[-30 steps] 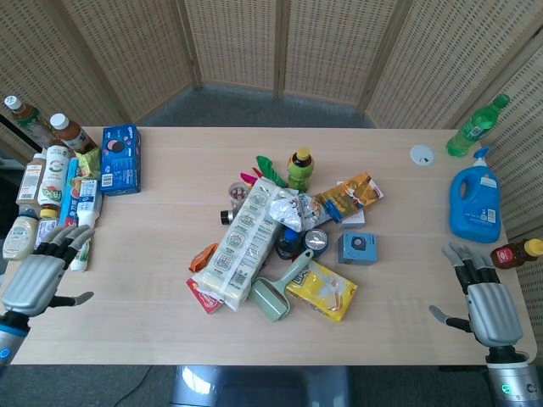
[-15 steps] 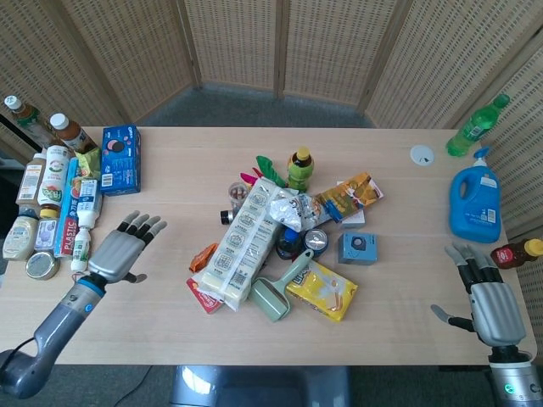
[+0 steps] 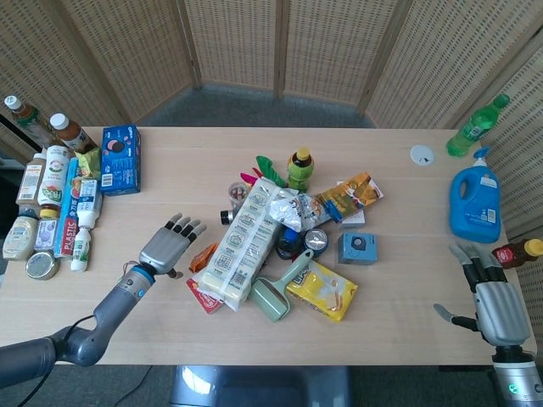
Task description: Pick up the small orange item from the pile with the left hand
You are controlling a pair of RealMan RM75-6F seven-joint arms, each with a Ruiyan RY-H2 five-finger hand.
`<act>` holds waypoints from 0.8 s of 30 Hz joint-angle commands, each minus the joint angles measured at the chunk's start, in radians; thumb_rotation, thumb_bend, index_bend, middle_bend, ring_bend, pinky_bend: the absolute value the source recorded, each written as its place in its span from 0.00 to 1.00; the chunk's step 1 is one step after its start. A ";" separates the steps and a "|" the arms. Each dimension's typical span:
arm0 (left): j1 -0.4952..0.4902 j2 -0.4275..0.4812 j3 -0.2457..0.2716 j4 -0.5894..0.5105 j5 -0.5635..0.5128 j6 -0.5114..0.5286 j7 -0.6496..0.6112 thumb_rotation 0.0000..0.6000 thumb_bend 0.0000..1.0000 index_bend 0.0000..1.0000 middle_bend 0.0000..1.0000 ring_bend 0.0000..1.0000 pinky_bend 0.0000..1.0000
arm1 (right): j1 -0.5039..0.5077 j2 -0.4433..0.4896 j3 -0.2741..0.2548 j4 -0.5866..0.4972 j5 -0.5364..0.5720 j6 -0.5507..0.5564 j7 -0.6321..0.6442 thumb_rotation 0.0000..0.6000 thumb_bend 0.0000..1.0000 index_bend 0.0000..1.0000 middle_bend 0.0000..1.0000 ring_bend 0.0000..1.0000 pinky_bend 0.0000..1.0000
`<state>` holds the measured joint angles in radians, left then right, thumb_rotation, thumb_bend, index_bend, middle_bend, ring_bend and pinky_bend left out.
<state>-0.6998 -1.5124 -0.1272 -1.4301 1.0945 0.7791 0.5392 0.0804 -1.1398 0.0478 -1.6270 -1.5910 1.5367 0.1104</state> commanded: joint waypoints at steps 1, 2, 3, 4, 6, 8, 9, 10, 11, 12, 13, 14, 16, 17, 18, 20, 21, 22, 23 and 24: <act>-0.022 -0.031 0.006 0.027 -0.034 -0.003 0.025 1.00 0.00 0.00 0.00 0.00 0.00 | -0.001 0.004 0.002 0.001 0.003 0.001 0.012 1.00 0.00 0.00 0.00 0.00 0.00; -0.027 -0.039 0.009 0.034 -0.043 -0.004 0.031 1.00 0.00 0.00 0.00 0.00 0.00 | -0.002 0.005 0.002 0.002 0.005 0.002 0.016 1.00 0.00 0.00 0.00 0.00 0.00; -0.032 -0.046 0.011 0.040 -0.052 -0.005 0.037 1.00 0.00 0.00 0.00 0.00 0.00 | -0.002 0.007 0.003 0.002 0.006 0.003 0.020 1.00 0.00 0.00 0.00 0.00 0.00; -0.038 -0.056 0.012 0.048 -0.063 -0.005 0.042 1.00 0.00 0.00 0.00 0.00 0.00 | -0.002 0.008 0.004 0.003 0.007 0.003 0.024 1.00 0.00 0.00 0.00 0.00 0.00; -0.047 -0.070 0.014 0.060 -0.077 -0.005 0.049 1.00 0.00 0.00 0.00 0.00 0.00 | -0.003 0.010 0.005 0.003 0.008 0.004 0.031 1.00 0.00 0.00 0.00 0.00 0.00; -0.057 -0.086 0.015 0.073 -0.088 -0.005 0.053 1.00 0.00 0.00 0.00 0.00 0.00 | -0.003 0.012 0.006 0.003 0.008 0.006 0.035 1.00 0.00 0.00 0.00 0.00 0.00; -0.061 -0.093 0.015 0.079 -0.093 -0.002 0.054 1.00 0.00 0.00 0.00 0.00 0.00 | -0.004 0.013 0.006 0.003 0.007 0.007 0.037 1.00 0.00 0.00 0.00 0.00 0.00; -0.065 -0.104 0.015 0.088 -0.095 0.002 0.054 1.00 0.00 0.01 0.00 0.00 0.00 | -0.004 0.013 0.006 0.003 0.005 0.009 0.039 1.00 0.00 0.00 0.00 0.00 0.00; -0.069 -0.113 0.015 0.096 -0.095 0.004 0.052 1.00 0.00 0.04 0.00 0.00 0.00 | -0.004 0.014 0.006 0.004 0.003 0.010 0.040 1.00 0.00 0.00 0.00 0.00 0.00; -0.073 -0.122 0.015 0.107 -0.093 0.003 0.048 1.00 0.00 0.07 0.00 0.00 0.03 | -0.004 0.014 0.005 0.004 0.000 0.012 0.041 1.00 0.00 0.00 0.00 0.00 0.00; -0.078 -0.137 0.015 0.124 -0.090 0.002 0.041 1.00 0.00 0.13 0.00 0.00 0.08 | -0.004 0.014 0.005 0.004 -0.004 0.014 0.043 1.00 0.00 0.00 0.00 0.00 0.00; -0.082 -0.151 0.013 0.139 -0.085 0.006 0.035 1.00 0.00 0.20 0.02 0.05 0.18 | -0.005 0.015 0.004 0.003 -0.008 0.017 0.044 1.00 0.00 0.00 0.00 0.00 0.00; -0.086 -0.192 0.011 0.178 -0.048 0.035 0.014 1.00 0.00 0.37 0.19 0.26 0.40 | -0.006 0.015 0.001 0.002 -0.019 0.023 0.043 1.00 0.00 0.00 0.00 0.00 0.00; -0.086 -0.210 0.011 0.196 -0.026 0.052 0.002 1.00 0.00 0.48 0.34 0.41 0.51 | -0.007 0.016 0.000 0.001 -0.023 0.026 0.042 1.00 0.00 0.00 0.00 0.00 0.00; -0.086 -0.227 0.010 0.214 -0.003 0.071 -0.011 1.00 0.00 0.58 0.46 0.52 0.58 | -0.007 0.016 -0.002 0.001 -0.028 0.029 0.041 1.00 0.00 0.00 0.00 0.00 0.00; -0.086 -0.260 0.015 0.252 0.036 0.100 -0.029 1.00 0.02 0.76 0.65 0.69 0.70 | -0.008 0.016 -0.004 0.000 -0.038 0.034 0.037 1.00 0.00 0.00 0.00 0.00 0.00; -0.087 -0.267 0.017 0.261 0.039 0.101 -0.029 1.00 0.03 0.79 0.69 0.73 0.72 | -0.009 0.016 -0.005 -0.001 -0.041 0.037 0.036 1.00 0.00 0.00 0.00 0.00 0.00; -0.089 -0.270 0.017 0.260 0.037 0.097 -0.026 1.00 0.03 0.81 0.71 0.75 0.74 | -0.010 0.017 -0.006 -0.001 -0.044 0.040 0.037 1.00 0.00 0.00 0.00 0.00 0.00; -0.089 -0.268 0.015 0.253 0.039 0.101 -0.026 1.00 0.04 0.81 0.72 0.76 0.75 | -0.010 0.018 -0.006 -0.002 -0.045 0.041 0.039 1.00 0.00 0.00 0.00 0.00 0.00; -0.088 -0.262 0.013 0.242 0.046 0.111 -0.026 1.00 0.04 0.81 0.72 0.76 0.75 | -0.011 0.019 -0.007 -0.002 -0.045 0.042 0.042 1.00 0.00 0.00 0.00 0.00 0.00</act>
<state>-0.7862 -1.7806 -0.1130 -1.1711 1.1298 0.8723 0.5196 0.0701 -1.1216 0.0416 -1.6287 -1.6360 1.5777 0.1512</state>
